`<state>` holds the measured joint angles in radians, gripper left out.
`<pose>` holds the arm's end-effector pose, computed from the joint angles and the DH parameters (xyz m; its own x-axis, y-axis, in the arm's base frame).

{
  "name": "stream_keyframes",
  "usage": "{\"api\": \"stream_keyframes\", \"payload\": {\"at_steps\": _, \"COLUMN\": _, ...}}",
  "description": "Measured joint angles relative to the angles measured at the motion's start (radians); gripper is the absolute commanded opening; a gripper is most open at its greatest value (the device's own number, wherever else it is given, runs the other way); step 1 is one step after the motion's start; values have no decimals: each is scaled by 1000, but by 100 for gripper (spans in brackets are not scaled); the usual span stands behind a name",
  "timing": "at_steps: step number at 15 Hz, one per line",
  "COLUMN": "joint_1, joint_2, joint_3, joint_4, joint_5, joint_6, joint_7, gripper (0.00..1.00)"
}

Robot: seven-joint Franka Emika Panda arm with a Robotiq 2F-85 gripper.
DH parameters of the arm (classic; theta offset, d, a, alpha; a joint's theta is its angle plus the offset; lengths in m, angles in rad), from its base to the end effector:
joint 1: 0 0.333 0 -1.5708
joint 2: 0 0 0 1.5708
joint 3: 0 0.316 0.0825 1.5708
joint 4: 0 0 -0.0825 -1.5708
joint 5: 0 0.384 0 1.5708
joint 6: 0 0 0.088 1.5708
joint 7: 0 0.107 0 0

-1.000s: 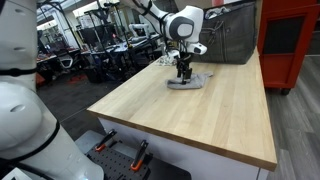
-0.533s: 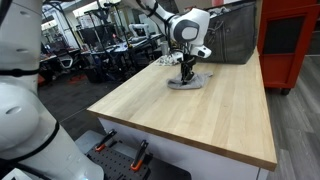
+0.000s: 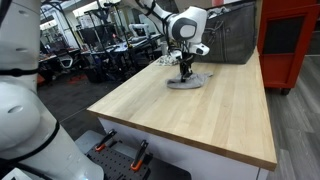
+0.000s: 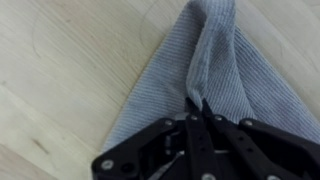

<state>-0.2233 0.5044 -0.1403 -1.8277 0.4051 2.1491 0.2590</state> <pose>0.5958 -0.2037 0.2475 0.6453 -0.7233 -0.2458 -0.7632 -0.6244 -0.1663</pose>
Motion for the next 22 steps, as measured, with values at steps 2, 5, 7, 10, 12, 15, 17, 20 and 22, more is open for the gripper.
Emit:
{"api": "stream_keyframes", "payload": {"at_steps": 2, "joint_1": 19, "joint_2": -20, "joint_3": 0, "joint_4": -2, "joint_5": -19, "joint_6": 3, "joint_7": 3, "gripper": 1}}
{"api": "stream_keyframes", "payload": {"at_steps": 5, "joint_1": 48, "joint_2": -61, "joint_3": -1, "joint_4": -3, "joint_5": -62, "joint_6": 4, "joint_7": 24, "gripper": 1}}
{"api": "stream_keyframes", "payload": {"at_steps": 7, "joint_1": 65, "joint_2": -84, "joint_3": -1, "joint_4": -3, "joint_5": -94, "joint_6": 5, "joint_7": 41, "gripper": 1}}
{"api": "stream_keyframes", "payload": {"at_steps": 10, "joint_1": 88, "joint_2": -99, "joint_3": -4, "joint_4": -1, "joint_5": -150, "joint_6": 9, "joint_7": 78, "gripper": 1}}
{"api": "stream_keyframes", "payload": {"at_steps": 12, "joint_1": 100, "joint_2": -99, "joint_3": -5, "joint_4": 0, "joint_5": -180, "joint_6": 13, "joint_7": 101, "gripper": 1}}
{"api": "stream_keyframes", "payload": {"at_steps": 15, "joint_1": 107, "joint_2": -99, "joint_3": -7, "joint_4": 0, "joint_5": -209, "joint_6": 15, "joint_7": 121, "gripper": 10}}
{"api": "stream_keyframes", "payload": {"at_steps": 17, "joint_1": 108, "joint_2": -99, "joint_3": -9, "joint_4": 0, "joint_5": -216, "joint_6": 15, "joint_7": 123, "gripper": 4}}
{"api": "stream_keyframes", "payload": {"at_steps": 20, "joint_1": 109, "joint_2": -99, "joint_3": -14, "joint_4": 0, "joint_5": -226, "joint_6": 15, "joint_7": 123, "gripper": 3}}
{"api": "stream_keyframes", "payload": {"at_steps": 22, "joint_1": 109, "joint_2": -99, "joint_3": -15, "joint_4": 0, "joint_5": -228, "joint_6": 15, "joint_7": 123, "gripper": 0}}
